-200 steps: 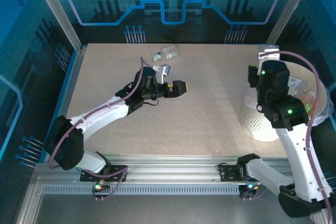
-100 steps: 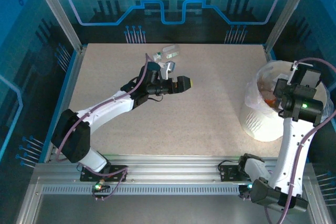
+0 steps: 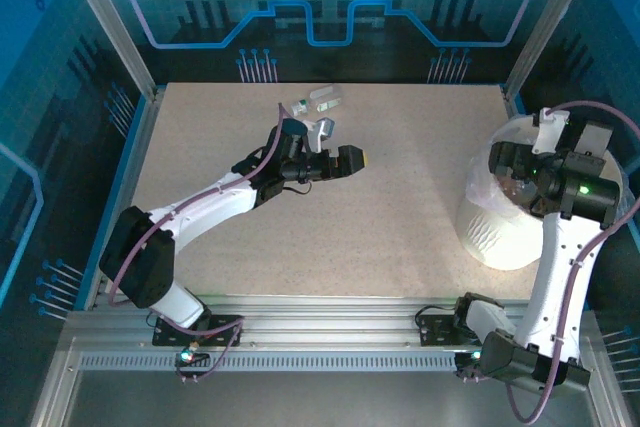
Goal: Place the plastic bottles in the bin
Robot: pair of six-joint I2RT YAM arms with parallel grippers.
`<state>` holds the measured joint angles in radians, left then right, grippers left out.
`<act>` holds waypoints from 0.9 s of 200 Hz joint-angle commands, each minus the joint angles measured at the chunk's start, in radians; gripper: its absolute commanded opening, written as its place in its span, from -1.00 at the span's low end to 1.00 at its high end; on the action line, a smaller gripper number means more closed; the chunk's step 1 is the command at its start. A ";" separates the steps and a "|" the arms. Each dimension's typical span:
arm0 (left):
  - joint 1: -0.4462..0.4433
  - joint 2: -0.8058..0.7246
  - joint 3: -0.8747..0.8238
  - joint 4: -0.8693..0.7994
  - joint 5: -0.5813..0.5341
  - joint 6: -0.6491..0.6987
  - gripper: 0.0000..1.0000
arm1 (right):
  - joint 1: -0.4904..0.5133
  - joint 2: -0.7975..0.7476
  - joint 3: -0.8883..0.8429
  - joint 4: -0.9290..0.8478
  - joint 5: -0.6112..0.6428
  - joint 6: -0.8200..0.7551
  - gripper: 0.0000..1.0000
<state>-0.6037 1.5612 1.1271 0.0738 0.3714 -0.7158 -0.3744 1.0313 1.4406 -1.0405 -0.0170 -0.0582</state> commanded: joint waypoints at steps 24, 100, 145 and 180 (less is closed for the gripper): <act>-0.007 0.009 0.023 -0.015 -0.057 0.044 0.98 | -0.008 -0.018 0.024 0.031 -0.135 0.080 1.00; -0.005 0.014 0.023 -0.069 -0.132 0.092 0.98 | -0.004 0.076 -0.022 0.036 -0.259 0.145 1.00; -0.001 0.012 0.048 -0.123 -0.208 0.103 0.98 | -0.003 0.093 -0.059 0.000 -0.274 0.165 1.00; 0.019 0.016 0.095 -0.200 -0.284 0.115 0.98 | 0.009 0.082 -0.055 -0.016 -0.257 0.190 1.00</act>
<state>-0.6003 1.5707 1.1656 -0.0547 0.1677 -0.6388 -0.3740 1.1221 1.3804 -1.0214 -0.2577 0.1024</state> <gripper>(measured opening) 0.989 0.998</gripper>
